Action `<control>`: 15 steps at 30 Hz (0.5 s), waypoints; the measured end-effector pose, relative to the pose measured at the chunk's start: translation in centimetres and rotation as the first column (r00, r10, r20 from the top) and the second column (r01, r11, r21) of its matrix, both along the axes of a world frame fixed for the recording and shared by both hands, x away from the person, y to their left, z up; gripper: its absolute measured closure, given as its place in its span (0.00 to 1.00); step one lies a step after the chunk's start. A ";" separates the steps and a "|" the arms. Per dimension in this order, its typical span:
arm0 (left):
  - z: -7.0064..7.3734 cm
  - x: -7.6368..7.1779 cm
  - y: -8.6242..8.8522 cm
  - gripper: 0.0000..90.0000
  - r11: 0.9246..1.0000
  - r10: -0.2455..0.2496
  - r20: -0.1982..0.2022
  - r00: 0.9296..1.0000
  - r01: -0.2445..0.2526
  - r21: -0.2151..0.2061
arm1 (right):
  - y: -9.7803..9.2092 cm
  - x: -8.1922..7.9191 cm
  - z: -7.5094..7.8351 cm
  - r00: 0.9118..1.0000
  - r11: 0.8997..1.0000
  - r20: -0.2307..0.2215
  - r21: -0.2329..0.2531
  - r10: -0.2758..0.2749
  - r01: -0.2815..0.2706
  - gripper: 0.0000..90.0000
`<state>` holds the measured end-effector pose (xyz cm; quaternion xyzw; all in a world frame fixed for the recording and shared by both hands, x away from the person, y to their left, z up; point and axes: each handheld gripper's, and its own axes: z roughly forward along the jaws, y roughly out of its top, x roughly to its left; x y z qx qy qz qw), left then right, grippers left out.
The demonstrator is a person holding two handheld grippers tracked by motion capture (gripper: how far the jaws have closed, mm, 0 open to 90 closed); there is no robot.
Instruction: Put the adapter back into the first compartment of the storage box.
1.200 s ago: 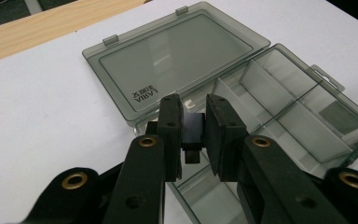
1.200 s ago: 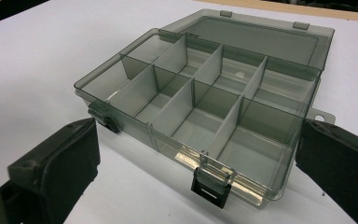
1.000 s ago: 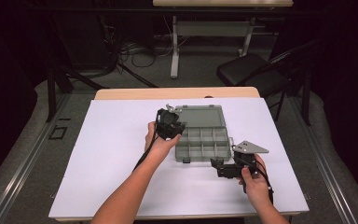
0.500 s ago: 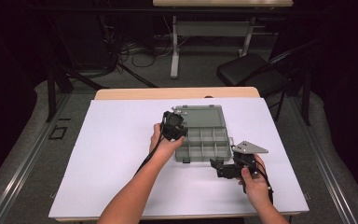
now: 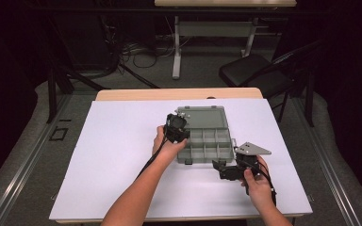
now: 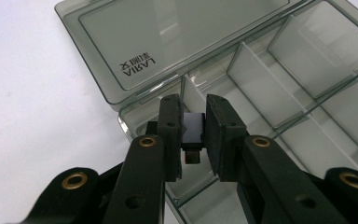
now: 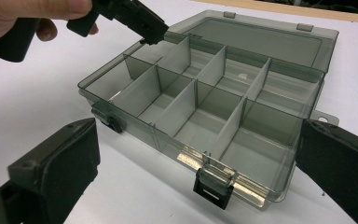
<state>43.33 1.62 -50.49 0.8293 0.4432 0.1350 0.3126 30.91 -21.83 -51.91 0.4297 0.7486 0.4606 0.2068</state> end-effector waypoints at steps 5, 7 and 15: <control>-0.4 0.2 -0.1 0.85 1.000 -0.003 -0.013 1.000 0.003 0.004 | 0.0 0.0 0.0 1.000 1.000 -0.001 0.001 0.000 0.000 0.00; -0.5 0.2 -0.1 0.85 1.000 -0.004 -0.011 1.000 0.004 0.008 | 0.0 0.0 0.0 1.000 1.000 -0.002 0.002 0.000 0.000 0.00; -0.8 0.2 -0.1 0.85 1.000 -0.001 -0.022 1.000 0.001 0.014 | 0.0 0.0 0.0 1.000 1.000 -0.001 0.001 0.000 0.000 0.00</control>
